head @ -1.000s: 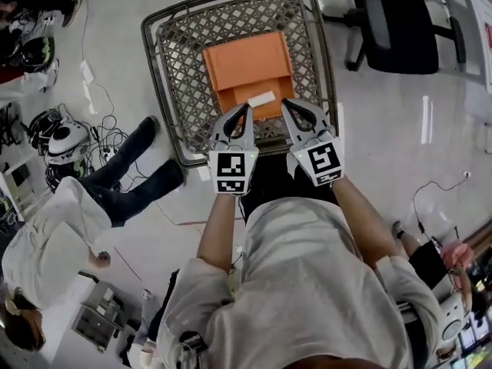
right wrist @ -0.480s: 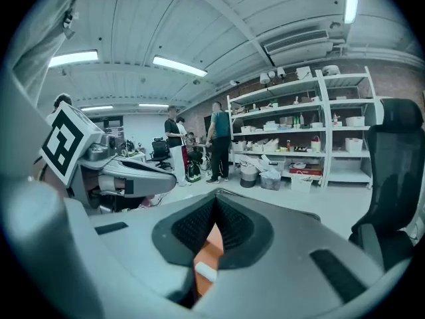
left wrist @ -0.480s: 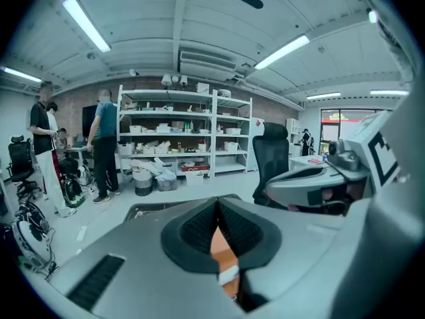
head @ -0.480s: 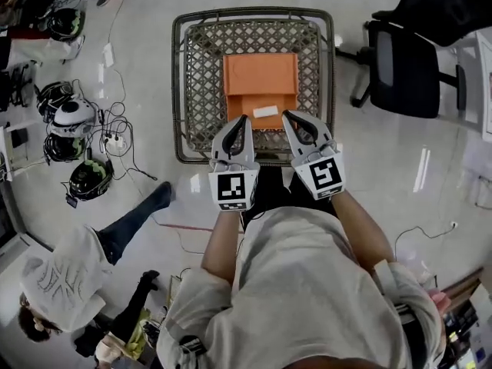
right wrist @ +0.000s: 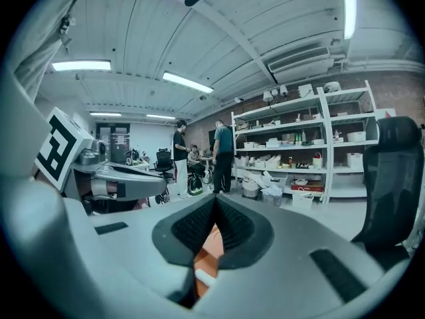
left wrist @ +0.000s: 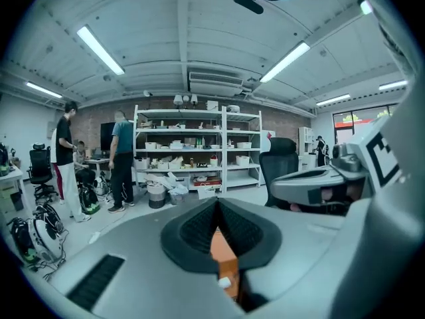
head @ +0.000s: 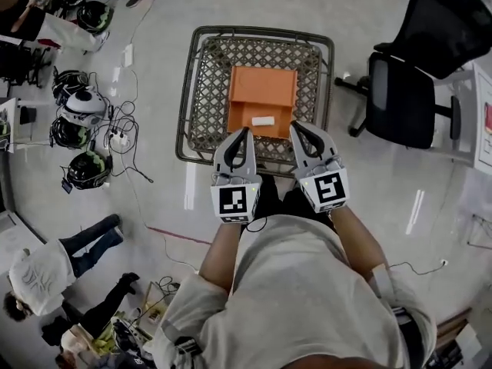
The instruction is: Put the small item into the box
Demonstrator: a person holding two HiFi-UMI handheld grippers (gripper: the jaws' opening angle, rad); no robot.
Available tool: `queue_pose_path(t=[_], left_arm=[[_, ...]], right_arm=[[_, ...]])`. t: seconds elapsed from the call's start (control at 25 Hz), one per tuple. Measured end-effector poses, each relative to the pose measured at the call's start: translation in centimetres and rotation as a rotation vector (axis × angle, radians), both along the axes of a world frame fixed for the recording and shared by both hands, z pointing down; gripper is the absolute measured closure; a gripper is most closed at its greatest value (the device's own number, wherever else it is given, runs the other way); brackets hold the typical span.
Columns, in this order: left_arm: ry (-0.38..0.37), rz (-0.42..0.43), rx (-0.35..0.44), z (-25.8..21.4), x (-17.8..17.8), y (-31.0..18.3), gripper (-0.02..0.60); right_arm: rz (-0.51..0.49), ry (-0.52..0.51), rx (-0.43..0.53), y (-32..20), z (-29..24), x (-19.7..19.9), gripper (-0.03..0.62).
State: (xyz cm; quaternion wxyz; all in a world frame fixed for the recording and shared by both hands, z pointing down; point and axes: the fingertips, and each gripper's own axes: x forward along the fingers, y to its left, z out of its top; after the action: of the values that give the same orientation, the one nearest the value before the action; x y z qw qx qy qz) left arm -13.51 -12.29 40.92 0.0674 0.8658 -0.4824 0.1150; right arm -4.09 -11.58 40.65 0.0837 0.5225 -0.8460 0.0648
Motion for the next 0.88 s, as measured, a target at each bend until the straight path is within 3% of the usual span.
queue_pose_path(t=[0.48,0.88], left_arm=[[0.069,-0.1,0.089,-6.0,0.7,6.2,0.574],[0.094,-0.1,0.138,-8.4,1.5,7.8,0.574]], right_arm=[[-0.006,-0.049,0.153,5.7,-7.4,2.4,0.591],[0.016,-0.036,0.213,7.8,-10.7,4.4,0.591]])
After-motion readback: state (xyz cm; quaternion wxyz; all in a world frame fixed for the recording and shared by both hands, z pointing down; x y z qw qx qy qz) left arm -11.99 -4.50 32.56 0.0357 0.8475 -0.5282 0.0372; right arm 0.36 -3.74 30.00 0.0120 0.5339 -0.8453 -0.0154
